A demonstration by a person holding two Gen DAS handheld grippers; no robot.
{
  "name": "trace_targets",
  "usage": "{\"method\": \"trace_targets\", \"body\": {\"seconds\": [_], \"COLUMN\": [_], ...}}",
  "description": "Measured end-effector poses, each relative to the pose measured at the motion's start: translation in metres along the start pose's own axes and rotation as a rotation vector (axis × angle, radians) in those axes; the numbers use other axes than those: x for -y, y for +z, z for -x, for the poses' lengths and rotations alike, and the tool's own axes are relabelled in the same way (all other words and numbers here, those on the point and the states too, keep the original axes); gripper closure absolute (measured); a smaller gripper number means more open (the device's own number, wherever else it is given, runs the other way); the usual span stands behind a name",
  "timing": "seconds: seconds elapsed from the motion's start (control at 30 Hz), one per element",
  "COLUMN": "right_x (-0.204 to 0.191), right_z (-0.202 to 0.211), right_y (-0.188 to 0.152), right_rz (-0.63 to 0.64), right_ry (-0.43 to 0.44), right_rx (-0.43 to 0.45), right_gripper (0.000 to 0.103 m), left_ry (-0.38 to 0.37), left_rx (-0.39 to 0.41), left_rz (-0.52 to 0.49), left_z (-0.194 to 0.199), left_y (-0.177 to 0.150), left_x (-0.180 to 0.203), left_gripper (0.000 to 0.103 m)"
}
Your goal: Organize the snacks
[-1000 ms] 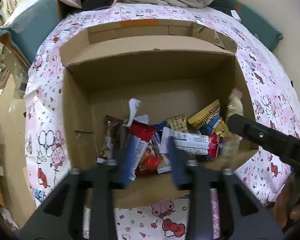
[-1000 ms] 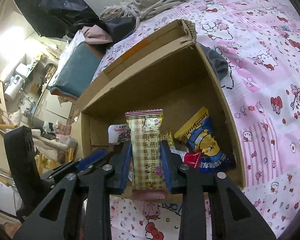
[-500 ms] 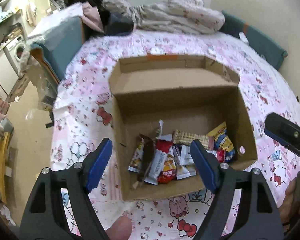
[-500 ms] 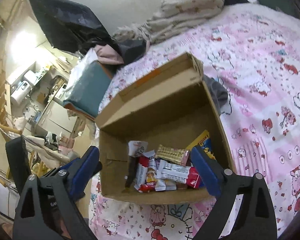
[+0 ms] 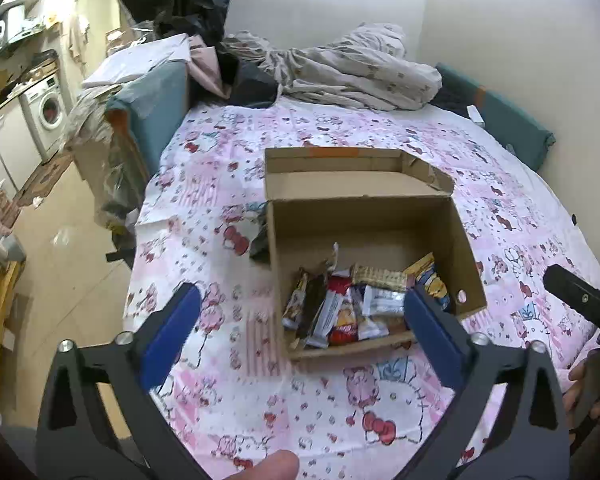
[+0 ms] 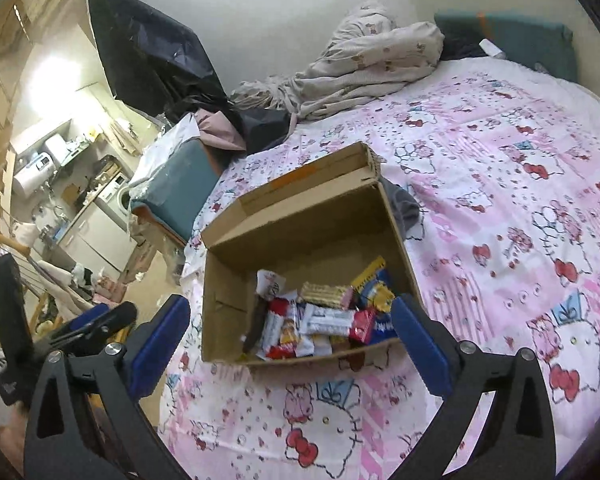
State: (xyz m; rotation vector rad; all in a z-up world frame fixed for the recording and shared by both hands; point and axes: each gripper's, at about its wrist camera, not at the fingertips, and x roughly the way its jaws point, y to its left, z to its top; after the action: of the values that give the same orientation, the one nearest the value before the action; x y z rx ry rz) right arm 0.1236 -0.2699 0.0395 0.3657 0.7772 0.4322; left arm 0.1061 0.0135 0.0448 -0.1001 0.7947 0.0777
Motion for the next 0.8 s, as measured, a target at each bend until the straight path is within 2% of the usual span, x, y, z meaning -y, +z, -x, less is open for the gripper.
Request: {"method": "trace_targets", "body": {"seconds": [0.13,0.33,0.47,0.8], "right_x": [-0.005,-0.008,-0.012,-0.031], "right_z": [0.005,0.006,-0.001,-0.023], "right_y": [-0.011,-0.029,-0.034,-0.044], "right_rz": [0.028,0.045,0.08,0.198], "right_ry": [-0.043,-0.125,-0.15,-0.2], "right_rx": [0.004,0.0,-0.014,-0.021], "right_gripper": [0.0,0.0,0.0,0.0], "left_ry": [-0.028,0.031,-0.003,0.004], "left_rx": [0.007,-0.007,-0.025,-0.029], "left_rz": [0.033,0.007,0.013,0.031], "left_z": [0.006,-0.003,-0.009,-0.018], "left_y": [-0.017,-0.038,-0.045,-0.05], "left_x": [-0.009,-0.006,-0.009,-0.012], "left_gripper": [0.0,0.0,0.0,0.0]}}
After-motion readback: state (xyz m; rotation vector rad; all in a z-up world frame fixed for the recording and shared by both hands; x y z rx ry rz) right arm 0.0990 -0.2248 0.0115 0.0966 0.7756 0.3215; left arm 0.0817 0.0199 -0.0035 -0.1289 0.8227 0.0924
